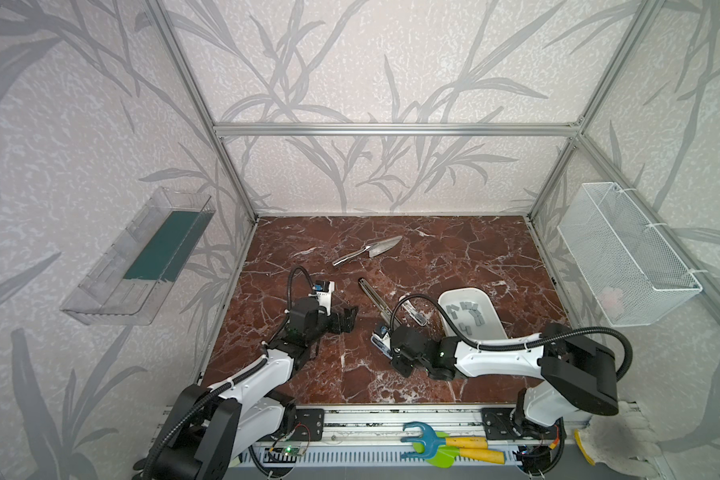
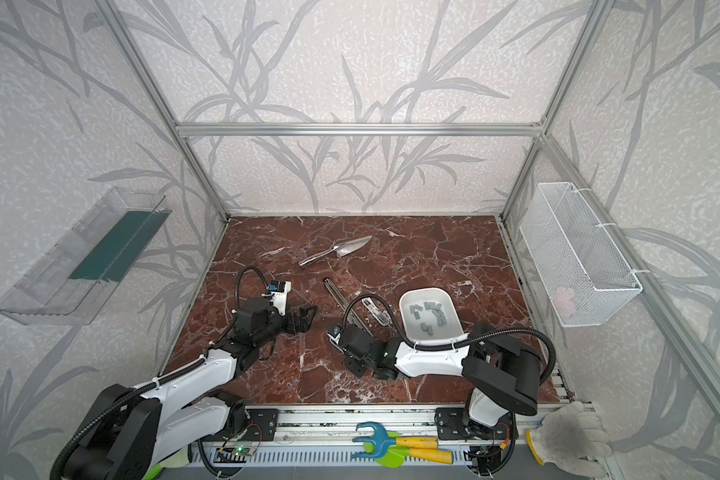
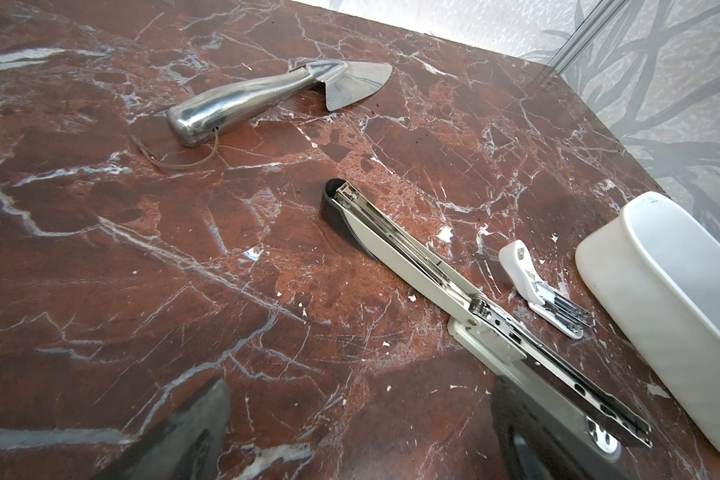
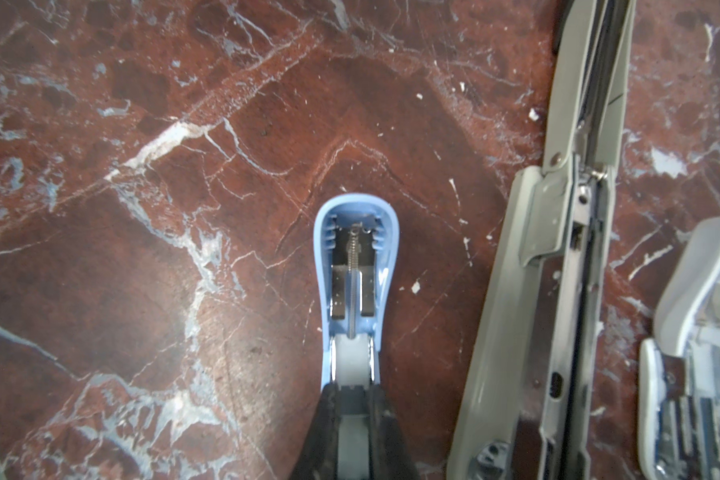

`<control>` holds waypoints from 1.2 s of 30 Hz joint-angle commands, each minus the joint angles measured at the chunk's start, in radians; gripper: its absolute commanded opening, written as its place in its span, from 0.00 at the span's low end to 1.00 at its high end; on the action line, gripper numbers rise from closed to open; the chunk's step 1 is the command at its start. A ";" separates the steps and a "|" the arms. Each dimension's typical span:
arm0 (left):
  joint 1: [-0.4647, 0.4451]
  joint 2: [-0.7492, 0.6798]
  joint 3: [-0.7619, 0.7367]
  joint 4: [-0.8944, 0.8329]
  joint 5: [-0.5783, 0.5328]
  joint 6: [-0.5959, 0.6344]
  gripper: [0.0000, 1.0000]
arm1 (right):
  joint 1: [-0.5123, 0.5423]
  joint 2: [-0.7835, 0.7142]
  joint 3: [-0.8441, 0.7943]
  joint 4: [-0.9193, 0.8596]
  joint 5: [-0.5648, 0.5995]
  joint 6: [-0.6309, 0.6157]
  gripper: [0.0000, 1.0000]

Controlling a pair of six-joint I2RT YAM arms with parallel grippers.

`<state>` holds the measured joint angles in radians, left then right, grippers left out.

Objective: Load the staples into the stapler

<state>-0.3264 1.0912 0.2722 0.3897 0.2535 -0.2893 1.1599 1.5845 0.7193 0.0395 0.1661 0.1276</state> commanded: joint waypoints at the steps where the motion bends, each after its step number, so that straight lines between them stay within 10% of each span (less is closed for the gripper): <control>1: -0.004 0.004 0.023 0.015 -0.016 0.002 0.98 | 0.024 -0.006 -0.024 -0.013 0.018 0.046 0.14; 22: -0.007 0.006 0.024 0.015 -0.015 0.004 0.98 | 0.046 -0.155 -0.064 -0.025 0.070 0.090 0.42; 36: -0.010 0.007 0.024 0.014 -0.018 0.006 0.98 | 0.047 -0.038 0.015 -0.040 0.101 0.120 0.36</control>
<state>-0.3321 1.0958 0.2726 0.3897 0.2520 -0.2882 1.1988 1.5211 0.7090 0.0181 0.2775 0.2405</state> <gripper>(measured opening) 0.985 0.349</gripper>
